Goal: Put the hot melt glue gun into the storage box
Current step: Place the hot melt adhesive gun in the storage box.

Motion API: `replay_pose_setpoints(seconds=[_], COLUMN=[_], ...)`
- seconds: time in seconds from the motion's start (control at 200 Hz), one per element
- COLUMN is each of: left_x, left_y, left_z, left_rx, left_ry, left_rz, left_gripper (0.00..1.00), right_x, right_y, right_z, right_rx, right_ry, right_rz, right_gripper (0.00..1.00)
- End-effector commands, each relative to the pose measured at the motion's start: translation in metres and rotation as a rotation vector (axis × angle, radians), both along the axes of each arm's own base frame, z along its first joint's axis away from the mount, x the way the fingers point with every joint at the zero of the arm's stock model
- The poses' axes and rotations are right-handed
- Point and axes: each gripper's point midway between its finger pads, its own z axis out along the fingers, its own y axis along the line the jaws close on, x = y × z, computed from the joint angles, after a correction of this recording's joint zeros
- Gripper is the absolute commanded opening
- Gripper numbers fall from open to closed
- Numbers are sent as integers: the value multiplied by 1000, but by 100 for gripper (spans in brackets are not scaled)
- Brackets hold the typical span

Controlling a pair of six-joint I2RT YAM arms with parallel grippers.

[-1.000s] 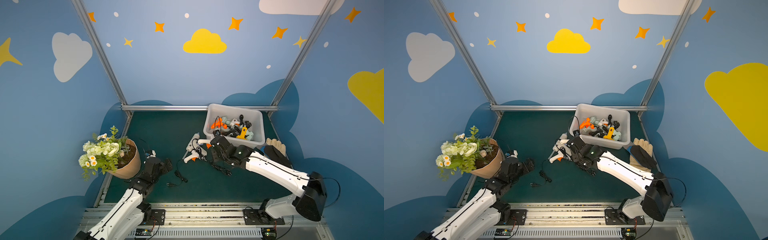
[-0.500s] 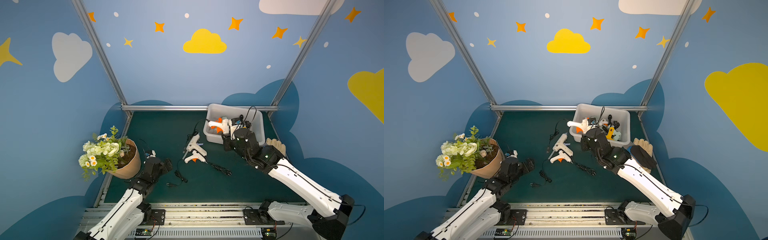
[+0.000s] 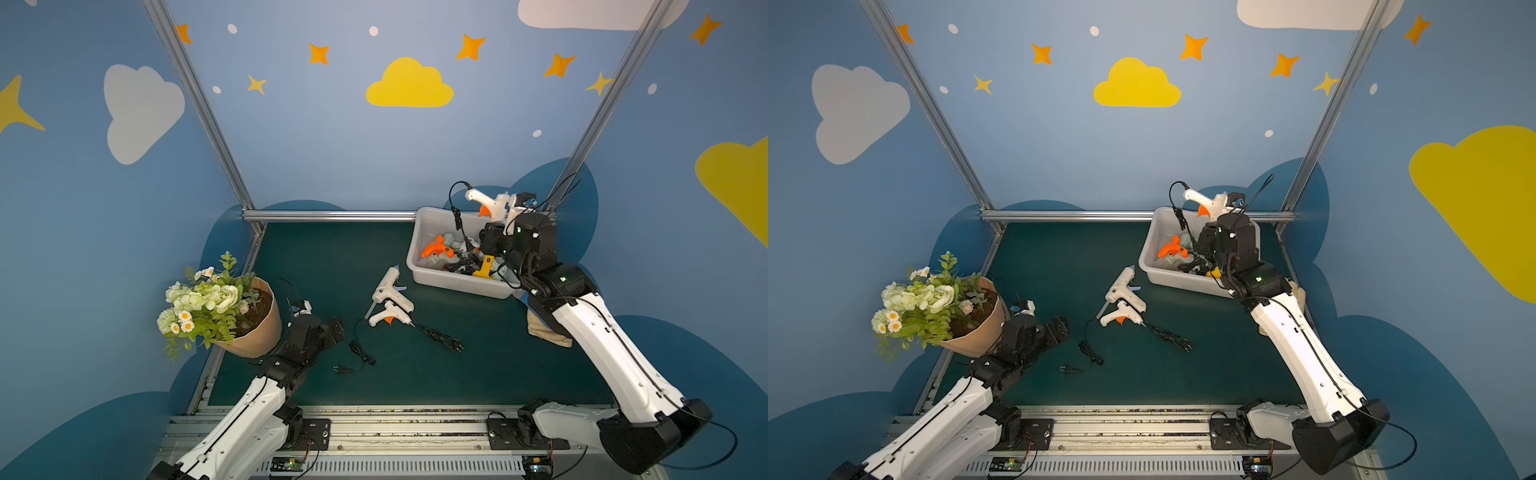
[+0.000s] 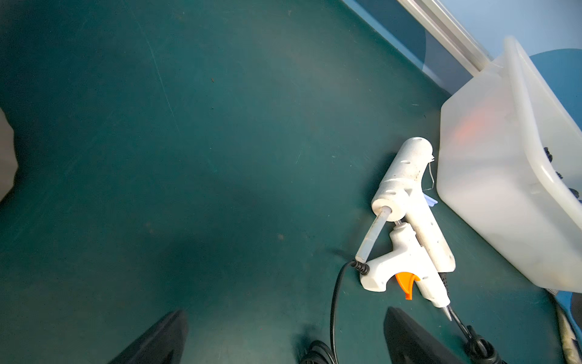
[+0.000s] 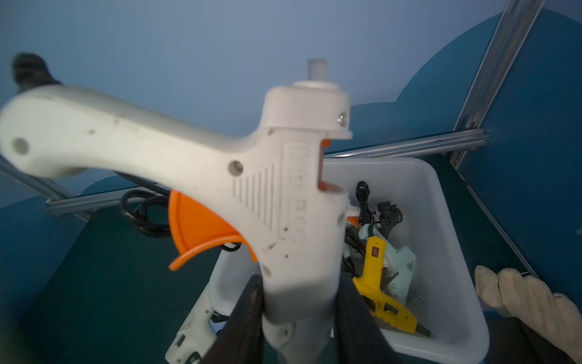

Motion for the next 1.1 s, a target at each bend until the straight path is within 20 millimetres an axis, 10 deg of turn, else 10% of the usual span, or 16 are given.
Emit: replay_pose_setpoints(seconds=[0.0,0.481,0.716,1.096], left_x=[4,5,8,7], left_y=[0,0,-3,-8], left_z=[7,10,10,9], left_rx=[1,19,13,1], left_ry=[-18,-21,-33,-12], left_rz=[-1,-11,-23,-46], left_gripper=[100,100,100,100], right_x=[28,132,135,119], right_y=[-13,-35,-51,-24], right_z=[-5,-108,-167,-227], right_rx=[61,129,114,148], right_ry=[32,295,482,713], right_rz=[-28,-86,-150,-10], right_gripper=[0,0,0,0])
